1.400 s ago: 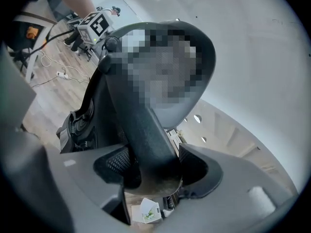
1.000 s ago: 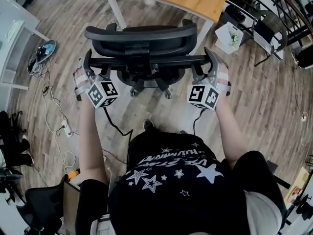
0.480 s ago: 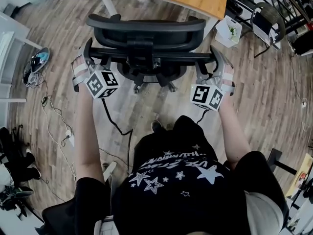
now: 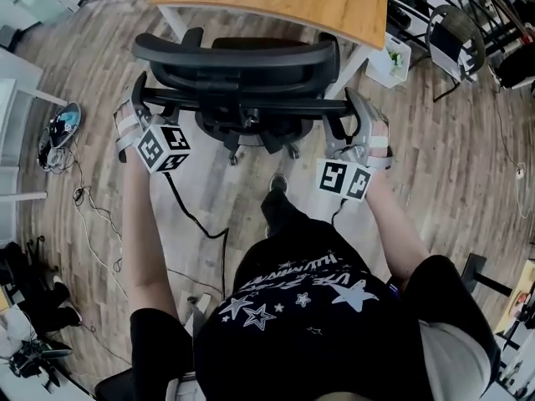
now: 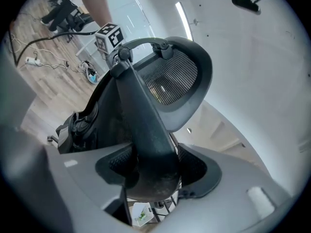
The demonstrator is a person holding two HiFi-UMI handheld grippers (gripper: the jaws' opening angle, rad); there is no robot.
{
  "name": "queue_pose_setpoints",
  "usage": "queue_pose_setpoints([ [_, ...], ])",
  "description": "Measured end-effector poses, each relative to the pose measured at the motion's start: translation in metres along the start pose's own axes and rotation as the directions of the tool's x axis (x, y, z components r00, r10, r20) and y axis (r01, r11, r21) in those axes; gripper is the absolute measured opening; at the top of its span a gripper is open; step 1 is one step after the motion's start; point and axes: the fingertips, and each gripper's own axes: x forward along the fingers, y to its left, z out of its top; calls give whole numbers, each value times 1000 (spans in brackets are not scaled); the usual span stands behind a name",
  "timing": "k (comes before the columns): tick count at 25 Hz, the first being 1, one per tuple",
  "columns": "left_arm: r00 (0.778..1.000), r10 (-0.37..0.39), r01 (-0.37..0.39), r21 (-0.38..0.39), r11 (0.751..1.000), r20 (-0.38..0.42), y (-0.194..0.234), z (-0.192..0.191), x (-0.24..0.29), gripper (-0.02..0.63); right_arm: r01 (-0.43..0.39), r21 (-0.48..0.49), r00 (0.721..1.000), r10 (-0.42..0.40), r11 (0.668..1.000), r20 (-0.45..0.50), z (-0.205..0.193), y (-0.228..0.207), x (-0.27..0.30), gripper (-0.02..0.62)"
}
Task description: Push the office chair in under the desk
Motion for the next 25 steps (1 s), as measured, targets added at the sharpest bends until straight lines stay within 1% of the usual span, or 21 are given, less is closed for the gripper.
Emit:
queue_pose_setpoints([
  [2, 1000, -2, 3, -16, 1000, 17, 12, -4, 21, 420, 21, -8, 1000, -21, 1000, -4, 6, 1, 20, 252],
  [7, 999, -24, 26, -38, 999, 45, 28, -4, 68, 422, 34, 5, 998, -34, 999, -51, 9, -2, 65, 252],
  [11, 998, -44, 46, -39, 998, 46, 42, 6, 112, 422, 41, 13, 997, -40, 999, -72, 5, -13, 107, 252],
  [15, 997, -67, 68, -32, 997, 42, 65, 12, 157, 422, 35, 20, 995, -33, 999, -94, 9, -29, 154, 252],
  [18, 996, -54, 56, -20, 998, 65, 74, 15, 176, 422, 45, 28, 993, -41, 999, -111, 10, -33, 172, 252],
  [22, 991, -61, 64, -22, 998, 120, 71, 15, 188, 422, 38, 57, 982, -26, 998, -189, 5, -26, 181, 252],
  [25, 983, -59, 61, -10, 998, 172, 70, 17, 189, 422, 63, 42, 971, -51, 997, -231, 2, -23, 181, 252],
])
